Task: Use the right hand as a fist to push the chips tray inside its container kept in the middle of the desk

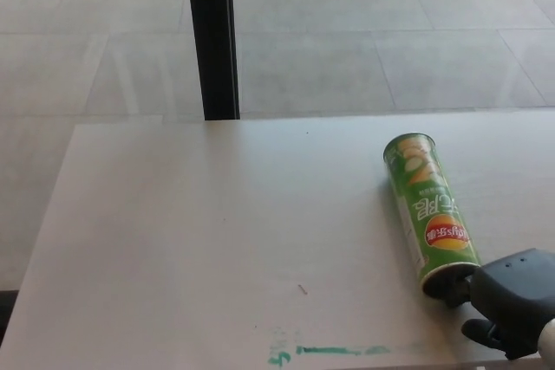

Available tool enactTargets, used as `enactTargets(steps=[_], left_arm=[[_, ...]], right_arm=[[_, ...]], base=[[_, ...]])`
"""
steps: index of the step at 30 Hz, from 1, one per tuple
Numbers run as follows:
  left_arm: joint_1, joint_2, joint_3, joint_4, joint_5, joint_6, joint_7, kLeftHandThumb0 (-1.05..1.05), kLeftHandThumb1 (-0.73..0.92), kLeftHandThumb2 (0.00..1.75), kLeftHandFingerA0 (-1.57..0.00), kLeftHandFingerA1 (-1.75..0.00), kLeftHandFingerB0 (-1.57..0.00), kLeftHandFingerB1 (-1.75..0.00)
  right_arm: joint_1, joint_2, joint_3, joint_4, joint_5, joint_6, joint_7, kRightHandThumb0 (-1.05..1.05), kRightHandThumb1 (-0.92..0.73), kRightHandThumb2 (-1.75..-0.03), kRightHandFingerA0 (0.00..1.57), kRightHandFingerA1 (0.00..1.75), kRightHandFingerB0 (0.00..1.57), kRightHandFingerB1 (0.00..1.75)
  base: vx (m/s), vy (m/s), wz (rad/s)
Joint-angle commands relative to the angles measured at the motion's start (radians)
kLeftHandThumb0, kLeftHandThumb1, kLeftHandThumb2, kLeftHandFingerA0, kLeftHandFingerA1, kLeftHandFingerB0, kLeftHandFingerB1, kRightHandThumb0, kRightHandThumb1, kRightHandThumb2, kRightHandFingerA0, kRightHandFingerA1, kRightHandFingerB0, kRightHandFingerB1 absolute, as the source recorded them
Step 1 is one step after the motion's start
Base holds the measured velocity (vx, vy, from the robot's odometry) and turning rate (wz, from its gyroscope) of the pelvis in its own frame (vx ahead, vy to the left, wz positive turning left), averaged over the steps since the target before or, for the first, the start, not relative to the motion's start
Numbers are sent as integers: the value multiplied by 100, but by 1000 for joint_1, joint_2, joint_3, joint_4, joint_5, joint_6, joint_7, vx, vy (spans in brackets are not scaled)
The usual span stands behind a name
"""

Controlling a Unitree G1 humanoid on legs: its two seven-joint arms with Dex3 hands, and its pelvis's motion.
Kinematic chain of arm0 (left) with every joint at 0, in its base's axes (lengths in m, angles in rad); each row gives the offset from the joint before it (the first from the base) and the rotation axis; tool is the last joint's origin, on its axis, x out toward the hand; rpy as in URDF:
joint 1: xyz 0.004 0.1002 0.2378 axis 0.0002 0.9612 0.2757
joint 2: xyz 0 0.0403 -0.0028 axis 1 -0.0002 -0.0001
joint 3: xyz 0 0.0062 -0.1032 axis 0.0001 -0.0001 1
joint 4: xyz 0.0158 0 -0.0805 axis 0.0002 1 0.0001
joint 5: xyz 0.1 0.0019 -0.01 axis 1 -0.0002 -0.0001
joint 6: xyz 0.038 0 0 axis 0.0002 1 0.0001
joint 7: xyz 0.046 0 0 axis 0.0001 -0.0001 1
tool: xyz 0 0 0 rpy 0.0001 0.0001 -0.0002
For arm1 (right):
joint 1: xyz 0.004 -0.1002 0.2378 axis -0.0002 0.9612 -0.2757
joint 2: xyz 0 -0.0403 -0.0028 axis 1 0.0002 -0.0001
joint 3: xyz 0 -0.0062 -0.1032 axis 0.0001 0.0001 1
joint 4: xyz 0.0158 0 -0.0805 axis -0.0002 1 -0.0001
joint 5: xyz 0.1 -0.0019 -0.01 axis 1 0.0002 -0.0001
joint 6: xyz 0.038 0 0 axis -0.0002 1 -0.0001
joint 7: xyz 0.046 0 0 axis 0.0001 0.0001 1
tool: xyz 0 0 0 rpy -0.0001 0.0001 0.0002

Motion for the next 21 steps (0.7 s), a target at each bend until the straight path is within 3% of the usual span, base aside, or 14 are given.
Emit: enactTargets(steps=[1, 2, 3, 4, 5, 7, 9, 12, 13, 16, 17, 18, 19, 21], left_arm=[[-2, 24, 7, 9, -11, 5, -6, -17, 61, 135, -45, -85, -31, -76], [-2, 22, 10, 7, -15, 10, -6, -16, 61, 135, -44, -84, -31, -75], [-1, 21, 6, 7, -10, 8, -3, -28, 25, 169, -37, -98, -20, -81], [0, 22, -5, 12, 3, -3, 0, -28, 25, 169, -37, -98, -20, -81], [-6, 20, 5, 14, -8, 2, -3, -17, 59, 133, -44, -83, -31, -74], [-4, 19, 7, 11, -10, -1, -3, -17, 60, 134, -45, -84, -31, -75], [-3, 15, 13, 7, -18, 6, -14, -18, 62, 137, -40, -82, -24, -72], [-3, 15, 15, 10, -17, 6, 2, -18, 59, 134, -45, -84, -29, -74], [-1, 14, 7, 13, -5, -4, 16, -41, 35, 145, -40, -90, -18, -74], [0, 17, -15, 29, 18, -27, 23, -40, 39, 137, -40, -85, -20, -70], [1, 18, -15, 27, 14, -23, 21, -47, 34, 142, -40, -89, -20, -73], [5, 17, -11, 15, 7, -18, 19, -36, 24, 165, -33, -113, -19, -88], [3, 17, -12, 13, 7, -14, 24, -44, 35, 143, -41, -89, -19, -73], [8, 18, -7, 9, 1, -7, 24, -42, 35, 144, -42, -91, -21, -75]], right_arm=[[-20, -15, -2, -7, -13, 38, 8, -68, -82, -66, 83, 127, 41, 40], [-12, -17, -4, -9, -9, 37, 8, -67, -81, -65, 82, 126, 43, 39], [2, -21, -8, -15, -3, 35, 5, -68, -81, -65, 80, 115, 45, 39], [9, -23, -9, -20, -1, 33, 4, -68, -81, -65, 80, 115, 45, 39], [34, -26, -22, -50, 18, 30, 9, -66, -79, -65, 85, 126, 49, 39], [52, -37, -28, -72, 29, 14, 9, -66, -79, -64, 87, 123, 50, 40], [85, -59, -40, -127, 44, 5, 40, -69, -80, -67, 84, 136, 51, 41], [143, -84, -78, -217, 107, -21, 68, -68, -82, -65, 91, 126, 51, 43], [191, -108, -112, -293, 135, -31, 80, -67, -82, -65, 95, 117, 51, 42], [243, -124, -154, -368, 160, -30, 101, -67, -83, -65, 98, 103, 50, 44], [260, -133, -171, -394, 173, -35, 107, -68, -83, -64, 99, 97, 51, 43], [308, -155, -230, -453, 233, -60, 109, -65, -81, -64, 103, 88, 54, 41], [330, -161, -258, -478, 251, -73, 98, -65, -80, -64, 104, 86, 57, 41], [365, -171, -316, -527, 292, -90, 100, -62, -79, -64, 102, 92, 55, 42]], base=[[0, 0, 0], [0, 0, 0], [0, 0, 0], [0, 0, 0], [0, 0, 0], [0, 0, 0], [0, 0, 0], [0, 0, 0], [0, 0, 0], [0, 0, 0], [0, 0, 0], [0, 0, 0], [0, 0, 0], [0, 0, 0]])
